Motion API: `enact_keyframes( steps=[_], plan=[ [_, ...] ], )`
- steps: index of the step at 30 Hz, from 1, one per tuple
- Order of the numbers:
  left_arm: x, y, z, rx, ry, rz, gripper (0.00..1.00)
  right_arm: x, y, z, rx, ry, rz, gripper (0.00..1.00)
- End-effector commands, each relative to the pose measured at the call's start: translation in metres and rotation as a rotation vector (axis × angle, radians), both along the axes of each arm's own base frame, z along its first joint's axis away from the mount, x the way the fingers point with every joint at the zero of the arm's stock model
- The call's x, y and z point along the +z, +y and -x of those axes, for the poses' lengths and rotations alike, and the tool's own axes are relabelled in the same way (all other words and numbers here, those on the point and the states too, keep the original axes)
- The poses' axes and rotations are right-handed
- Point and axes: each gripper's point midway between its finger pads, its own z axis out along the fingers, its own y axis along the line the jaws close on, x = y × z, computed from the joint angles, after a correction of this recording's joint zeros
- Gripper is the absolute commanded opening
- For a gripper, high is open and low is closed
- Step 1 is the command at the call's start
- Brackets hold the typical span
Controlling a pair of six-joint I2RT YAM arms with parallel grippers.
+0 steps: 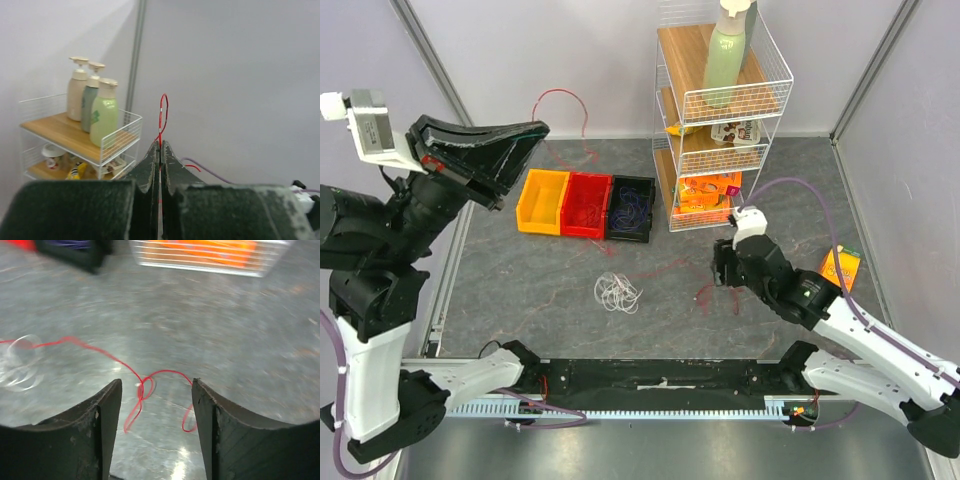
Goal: Untangle the cables
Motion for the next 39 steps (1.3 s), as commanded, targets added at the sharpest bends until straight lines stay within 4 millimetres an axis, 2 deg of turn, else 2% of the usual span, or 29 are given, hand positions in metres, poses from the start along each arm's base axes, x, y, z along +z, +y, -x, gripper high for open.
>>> enact_keyframes(
  steps=[1, 4, 7, 9, 11, 15, 18, 22, 27, 31, 33, 34, 39],
  plan=[
    [0.013, -0.025, 0.014, -0.19, 0.015, 0.041, 0.02, 0.074, 0.09, 0.016, 0.467, -0.137, -0.27, 0.7],
    [0.009, -0.033, 0.006, -0.206, 0.048, 0.044, 0.02, 0.119, 0.132, 0.047, 0.731, -0.223, -0.44, 0.78],
    [0.009, -0.037, 0.005, -0.223, 0.049, 0.049, 0.02, 0.151, 0.152, 0.058, 0.809, -0.299, -0.542, 0.8],
    [0.007, -0.037, 0.002, -0.209, 0.043, 0.039, 0.02, 0.151, 0.156, 0.049, 0.761, -0.285, -0.545, 0.8],
    [0.001, -0.036, -0.009, -0.157, 0.047, 0.011, 0.02, 0.143, 0.154, 0.035, 0.679, -0.259, -0.52, 0.79],
    [-0.028, -0.026, -0.052, 0.051, 0.123, -0.067, 0.02, 0.115, 0.14, 0.023, 0.55, -0.202, -0.475, 0.79],
    [-0.056, -0.016, -0.086, 0.214, 0.186, -0.122, 0.02, 0.095, 0.127, 0.027, 0.51, -0.172, -0.461, 0.79],
    [-0.104, -0.004, -0.145, 0.448, 0.297, -0.203, 0.02, 0.083, 0.107, 0.032, 0.45, -0.159, -0.452, 0.79],
    [-0.157, 0.012, -0.207, 0.572, 0.461, -0.21, 0.02, 0.075, 0.091, 0.036, 0.409, -0.152, -0.428, 0.79],
    [-0.206, 0.039, -0.252, 0.643, 0.626, -0.135, 0.01, 0.072, 0.088, 0.037, 0.407, -0.146, -0.415, 0.79],
    [-0.233, 0.053, -0.272, 0.675, 0.694, -0.101, 0.02, 0.073, 0.088, 0.038, 0.408, -0.147, -0.414, 0.79],
    [-0.254, 0.058, -0.282, 0.676, 0.75, -0.086, 0.02, 0.073, 0.088, 0.038, 0.41, -0.147, -0.413, 0.79],
    [-0.32, 0.077, -0.311, 0.69, 0.934, -0.023, 0.02, 0.074, 0.085, 0.039, 0.403, -0.149, -0.404, 0.8]
  ],
)
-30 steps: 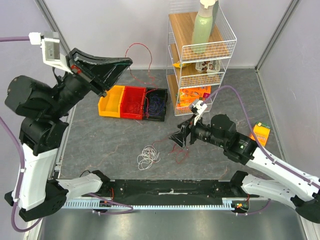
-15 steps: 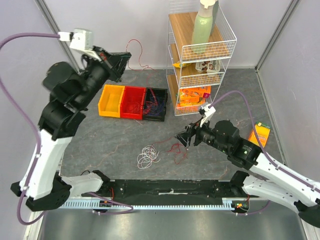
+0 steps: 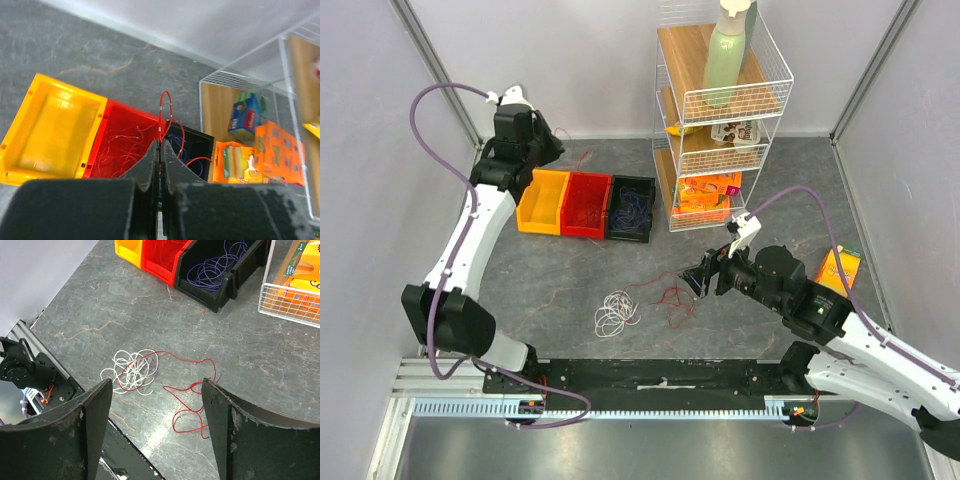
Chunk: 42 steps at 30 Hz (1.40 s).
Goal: Untangle the cables
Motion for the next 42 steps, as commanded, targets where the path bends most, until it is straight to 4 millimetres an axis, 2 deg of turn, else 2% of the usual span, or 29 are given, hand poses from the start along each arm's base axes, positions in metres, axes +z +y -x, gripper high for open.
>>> enact_keyframes(
  steps=[1, 4, 6, 7, 11, 15, 17, 18, 21, 23, 26, 28, 31, 34, 36, 40, 42],
  plan=[
    [-0.022, 0.006, -0.023, 0.072, 0.029, 0.152, 0.02, 0.006, -0.006, -0.002, -0.028, -0.018, -0.005, 0.79],
    [-0.063, 0.011, -0.029, 0.111, 0.124, 0.147, 0.02, 0.004, -0.009, -0.002, -0.036, -0.016, -0.001, 0.79],
    [-0.093, 0.007, -0.027, 0.115, 0.199, 0.165, 0.02, 0.0, -0.01, -0.001, -0.039, -0.009, 0.004, 0.79],
    [-0.113, 0.005, -0.022, 0.117, 0.241, 0.175, 0.02, -0.001, -0.01, -0.002, -0.042, -0.009, 0.007, 0.79],
    [-0.169, 0.007, -0.008, 0.162, 0.345, 0.19, 0.02, -0.006, -0.009, -0.003, -0.043, 0.002, 0.022, 0.8],
    [-0.197, 0.009, -0.007, 0.165, 0.395, 0.16, 0.02, -0.011, -0.005, -0.005, -0.034, 0.01, 0.037, 0.8],
    [-0.201, 0.006, -0.009, 0.144, 0.41, 0.153, 0.03, -0.013, -0.004, -0.005, -0.031, 0.014, 0.045, 0.8],
    [-0.2, 0.005, -0.009, 0.135, 0.416, 0.152, 0.08, -0.015, -0.003, -0.005, -0.027, 0.016, 0.049, 0.8],
    [-0.183, 0.002, -0.008, 0.114, 0.38, 0.162, 0.35, -0.021, -0.002, -0.006, -0.028, 0.028, 0.061, 0.8],
    [-0.171, 0.003, -0.003, 0.105, 0.351, 0.161, 0.49, -0.028, -0.002, -0.006, -0.029, 0.042, 0.072, 0.8],
    [-0.155, 0.006, 0.009, 0.093, 0.324, 0.152, 0.8, -0.043, 0.002, -0.005, -0.021, 0.078, 0.085, 0.8],
    [-0.143, 0.006, 0.02, 0.076, 0.296, 0.151, 0.92, -0.053, 0.008, -0.005, -0.003, 0.101, 0.093, 0.8],
    [-0.133, 0.003, 0.041, 0.022, 0.271, 0.155, 0.93, -0.067, 0.014, -0.005, 0.014, 0.138, 0.125, 0.8],
    [-0.131, -0.019, 0.065, -0.151, 0.269, 0.161, 0.88, -0.079, 0.022, -0.006, 0.036, 0.175, 0.158, 0.79],
    [-0.139, -0.036, 0.089, -0.271, 0.304, 0.167, 0.86, -0.087, 0.026, -0.007, 0.046, 0.197, 0.178, 0.79],
    [-0.157, -0.093, 0.155, -0.579, 0.331, 0.139, 0.85, -0.115, 0.03, -0.007, 0.057, 0.253, 0.24, 0.77],
    [-0.169, -0.111, 0.179, -0.641, 0.34, 0.078, 0.86, -0.129, 0.031, -0.007, 0.059, 0.279, 0.273, 0.77]
  ],
)
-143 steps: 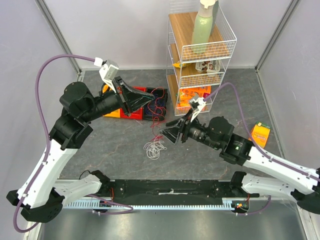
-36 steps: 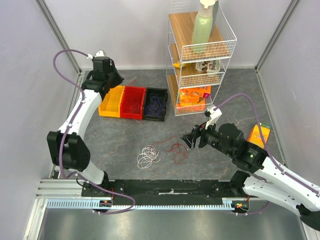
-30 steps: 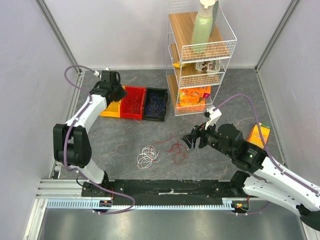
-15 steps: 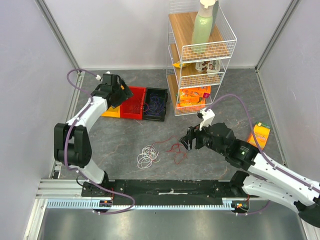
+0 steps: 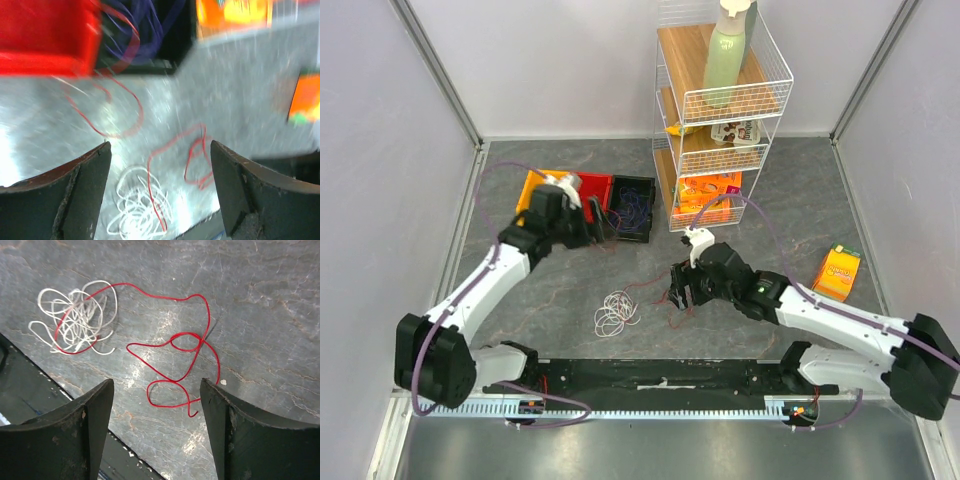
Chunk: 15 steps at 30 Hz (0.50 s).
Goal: Untangle the cables
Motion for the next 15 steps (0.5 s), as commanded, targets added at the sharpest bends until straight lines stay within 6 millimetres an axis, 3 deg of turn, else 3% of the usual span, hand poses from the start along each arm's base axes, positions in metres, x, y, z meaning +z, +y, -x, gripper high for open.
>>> enact_keyframes(
  steps=[1, 4, 8, 10, 12, 13, 15],
  plan=[
    [-0.015, -0.051, 0.062, -0.302, -0.041, -0.045, 0.86, -0.009, 0.012, -0.005, 0.014, 0.019, -0.001, 0.77],
    [-0.024, -0.033, 0.05, -0.173, -0.04, -0.1, 0.84, -0.01, 0.018, -0.001, 0.037, 0.037, -0.011, 0.77],
    [-0.019, -0.024, 0.011, -0.052, -0.067, -0.166, 0.85, -0.002, 0.02, -0.004, 0.035, 0.02, -0.031, 0.77],
    [-0.021, -0.026, -0.007, -0.038, -0.046, -0.203, 0.73, 0.002, 0.019, -0.005, 0.026, 0.008, -0.035, 0.77],
    [-0.032, -0.031, -0.014, -0.049, 0.007, -0.228, 0.69, 0.007, 0.017, -0.004, 0.018, 0.003, -0.047, 0.77],
    [-0.039, -0.033, -0.016, -0.056, 0.035, -0.233, 0.69, 0.007, 0.016, -0.003, 0.013, 0.004, -0.052, 0.77],
    [-0.051, -0.033, -0.015, -0.041, 0.086, -0.239, 0.78, 0.01, 0.013, 0.0, 0.008, -0.001, -0.069, 0.77]
  ],
)
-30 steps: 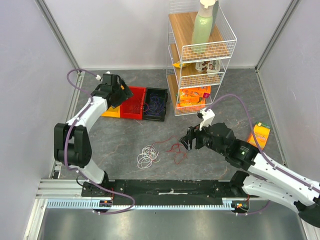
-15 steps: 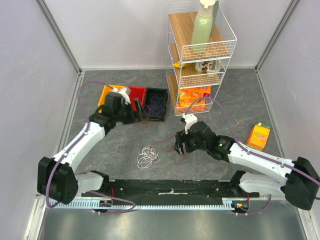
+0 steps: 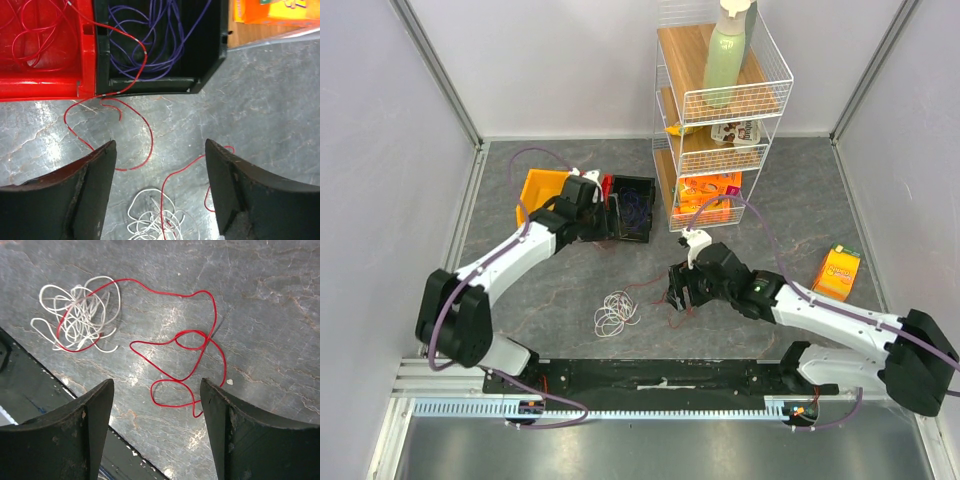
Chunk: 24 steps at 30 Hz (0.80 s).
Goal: Untangle the cables
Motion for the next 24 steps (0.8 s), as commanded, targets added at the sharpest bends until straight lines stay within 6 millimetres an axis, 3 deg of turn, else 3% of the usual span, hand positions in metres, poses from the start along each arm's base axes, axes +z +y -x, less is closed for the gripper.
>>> enact_keyframes(
  steps=[1, 4, 9, 12, 14, 19, 22, 24],
  plan=[
    [-0.013, 0.005, -0.009, 0.056, 0.042, -0.049, 0.82, 0.029, 0.003, -0.005, -0.034, -0.064, -0.095, 0.77],
    [-0.022, 0.011, -0.008, 0.114, 0.037, -0.047, 0.9, 0.03, -0.002, -0.003, -0.044, -0.076, -0.103, 0.77],
    [-0.049, 0.039, -0.002, 0.282, 0.077, -0.087, 0.98, 0.026, -0.003, -0.003, -0.031, -0.077, -0.084, 0.77],
    [-0.062, 0.038, -0.002, 0.298, 0.132, 0.005, 0.95, 0.029, -0.001, -0.003, -0.02, -0.084, -0.087, 0.77],
    [-0.067, 0.041, -0.006, 0.326, 0.146, 0.04, 0.91, 0.03, -0.001, -0.002, -0.02, -0.087, -0.09, 0.77],
    [-0.056, 0.031, -0.02, 0.323, 0.112, 0.176, 0.74, 0.033, -0.006, -0.001, -0.032, -0.1, -0.103, 0.77],
    [-0.049, 0.029, -0.03, 0.323, 0.071, 0.204, 0.59, 0.032, -0.009, 0.0, -0.039, -0.102, -0.106, 0.77],
    [-0.044, 0.031, -0.035, 0.331, 0.051, 0.208, 0.42, 0.033, -0.01, 0.001, -0.04, -0.102, -0.108, 0.77]
  ],
)
